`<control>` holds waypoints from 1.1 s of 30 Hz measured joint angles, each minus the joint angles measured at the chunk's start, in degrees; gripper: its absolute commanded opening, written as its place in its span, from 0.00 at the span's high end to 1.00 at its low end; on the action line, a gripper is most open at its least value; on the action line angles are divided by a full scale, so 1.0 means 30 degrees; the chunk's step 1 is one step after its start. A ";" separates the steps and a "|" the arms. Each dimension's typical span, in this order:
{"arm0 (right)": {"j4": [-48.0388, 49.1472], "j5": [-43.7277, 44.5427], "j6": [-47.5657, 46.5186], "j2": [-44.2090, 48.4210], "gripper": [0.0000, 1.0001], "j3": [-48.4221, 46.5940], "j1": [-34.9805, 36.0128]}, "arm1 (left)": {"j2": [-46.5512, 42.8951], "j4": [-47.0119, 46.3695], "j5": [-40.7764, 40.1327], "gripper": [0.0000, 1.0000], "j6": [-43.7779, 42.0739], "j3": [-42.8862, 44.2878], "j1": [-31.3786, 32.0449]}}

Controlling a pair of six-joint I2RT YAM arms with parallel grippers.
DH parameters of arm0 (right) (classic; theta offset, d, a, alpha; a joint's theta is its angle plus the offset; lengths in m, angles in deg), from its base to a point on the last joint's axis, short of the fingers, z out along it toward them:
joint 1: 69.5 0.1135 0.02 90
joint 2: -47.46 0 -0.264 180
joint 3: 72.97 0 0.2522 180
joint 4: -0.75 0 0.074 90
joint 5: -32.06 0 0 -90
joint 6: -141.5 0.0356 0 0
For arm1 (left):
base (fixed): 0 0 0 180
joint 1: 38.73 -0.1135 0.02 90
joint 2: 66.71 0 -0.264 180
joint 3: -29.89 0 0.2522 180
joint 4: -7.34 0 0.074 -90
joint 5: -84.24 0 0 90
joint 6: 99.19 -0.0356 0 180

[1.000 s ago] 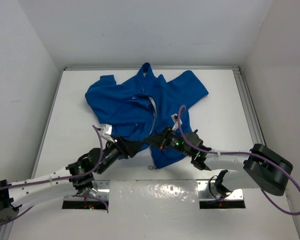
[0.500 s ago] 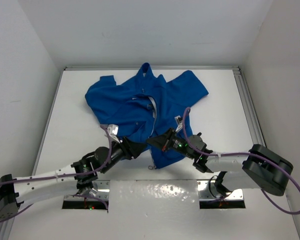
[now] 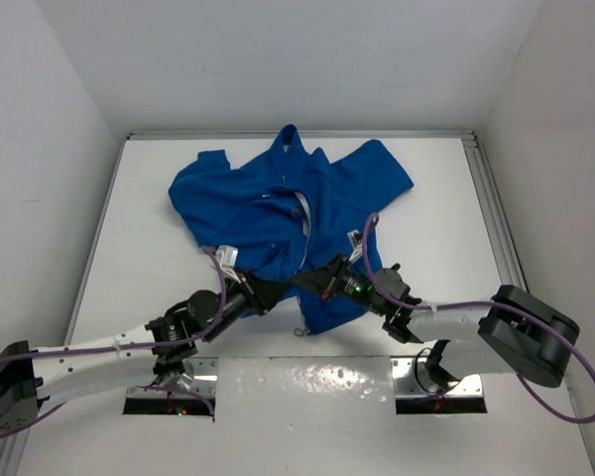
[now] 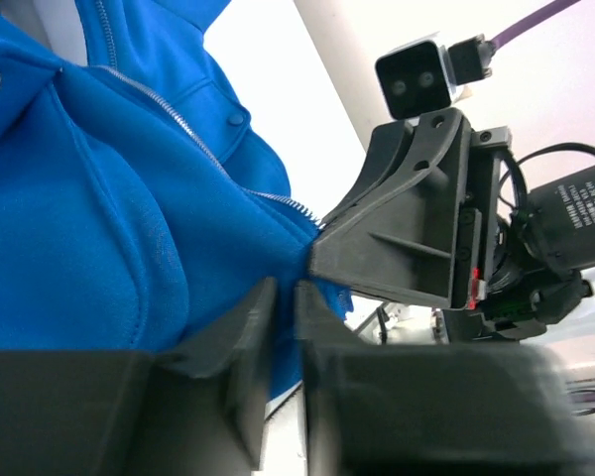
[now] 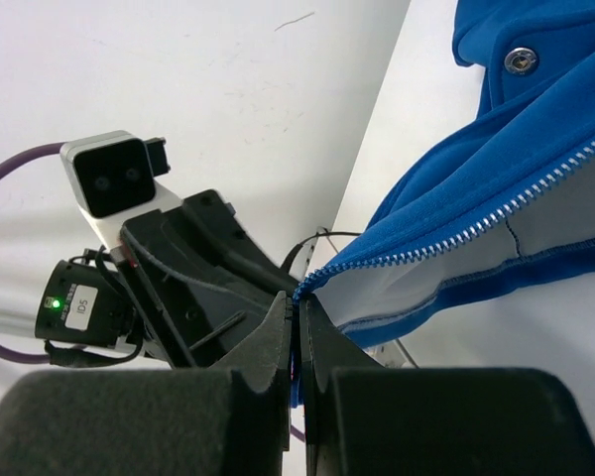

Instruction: Zip up the jacket

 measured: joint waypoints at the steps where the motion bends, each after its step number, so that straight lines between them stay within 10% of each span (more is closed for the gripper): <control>1: 0.0066 0.0015 0.0015 -0.0073 1.00 0.0007 0.0000 | -0.0007 -0.0036 0.0015 0.95 -0.0029 0.0000 0.0000; 11: 0.0525 0.0022 0.0233 -0.0350 1.00 0.0022 0.0007 | -0.0474 0.0117 0.0058 1.00 -0.0189 0.0007 0.0000; 18: -0.1486 -0.0364 -0.0364 0.0066 0.39 -0.0066 0.0007 | -0.0896 0.0568 -0.0138 1.00 -0.1319 0.0000 0.0000; 33: -0.6069 -0.1282 -0.1297 0.0248 0.46 -0.2565 0.0022 | -0.0430 0.0765 0.0736 1.00 -0.6084 0.0007 0.0000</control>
